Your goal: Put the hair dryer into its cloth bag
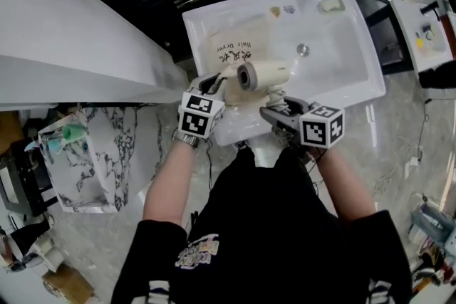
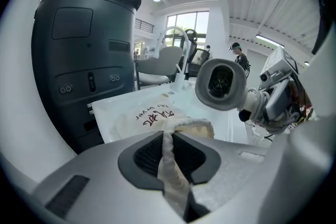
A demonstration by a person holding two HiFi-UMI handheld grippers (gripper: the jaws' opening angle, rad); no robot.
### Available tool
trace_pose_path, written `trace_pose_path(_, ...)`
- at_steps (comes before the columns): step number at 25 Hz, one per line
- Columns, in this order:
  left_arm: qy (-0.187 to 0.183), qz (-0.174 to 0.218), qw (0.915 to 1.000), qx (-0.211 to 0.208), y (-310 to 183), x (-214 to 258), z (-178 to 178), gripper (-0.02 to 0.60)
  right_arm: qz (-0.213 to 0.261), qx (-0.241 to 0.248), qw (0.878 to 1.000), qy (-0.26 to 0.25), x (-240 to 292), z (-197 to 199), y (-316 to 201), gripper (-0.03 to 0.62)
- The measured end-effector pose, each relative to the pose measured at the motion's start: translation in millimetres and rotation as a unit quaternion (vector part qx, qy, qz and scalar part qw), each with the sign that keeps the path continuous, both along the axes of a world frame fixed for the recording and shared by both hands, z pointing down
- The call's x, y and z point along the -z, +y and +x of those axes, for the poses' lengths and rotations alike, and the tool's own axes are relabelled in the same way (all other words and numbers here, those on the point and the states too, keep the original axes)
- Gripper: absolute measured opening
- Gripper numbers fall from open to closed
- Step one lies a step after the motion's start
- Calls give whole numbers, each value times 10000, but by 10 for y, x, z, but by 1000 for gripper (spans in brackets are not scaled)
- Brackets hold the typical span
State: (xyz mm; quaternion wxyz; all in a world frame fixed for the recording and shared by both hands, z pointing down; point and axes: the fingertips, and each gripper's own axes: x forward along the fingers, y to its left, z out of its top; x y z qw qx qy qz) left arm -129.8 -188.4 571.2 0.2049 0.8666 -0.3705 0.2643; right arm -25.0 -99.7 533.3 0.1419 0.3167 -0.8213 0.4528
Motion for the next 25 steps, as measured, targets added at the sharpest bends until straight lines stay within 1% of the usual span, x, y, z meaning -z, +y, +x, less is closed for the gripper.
trace_pose_path(3,110,-30,9999,32,-15,1,13,43,-220,349,9991,115,-177,-55,208,238)
trace_pose_path(7,221,-104,9997,40,-26,0,19,43,-676,682,9952,195,-389,-107,458,238)
trace_pose_path(12,250,-108,9996,-29,-24,4,14,43,-1108,1015,9880,357,-598,-205,585,238)
trace_pose_path(16,256,-97,9996,-112,-9,22,29,43,-1442,1017,9833,446,-717,-282,532,239)
trace_pose_path(21,193,62,9995,-260,-19,91,58,43,-1792,774,9800,383,-820,-315,340,239)
trace_pose_path(25,164,0,9993,-328,20,85,43,43,-1936,582,9784,436,-909,-336,178,239)
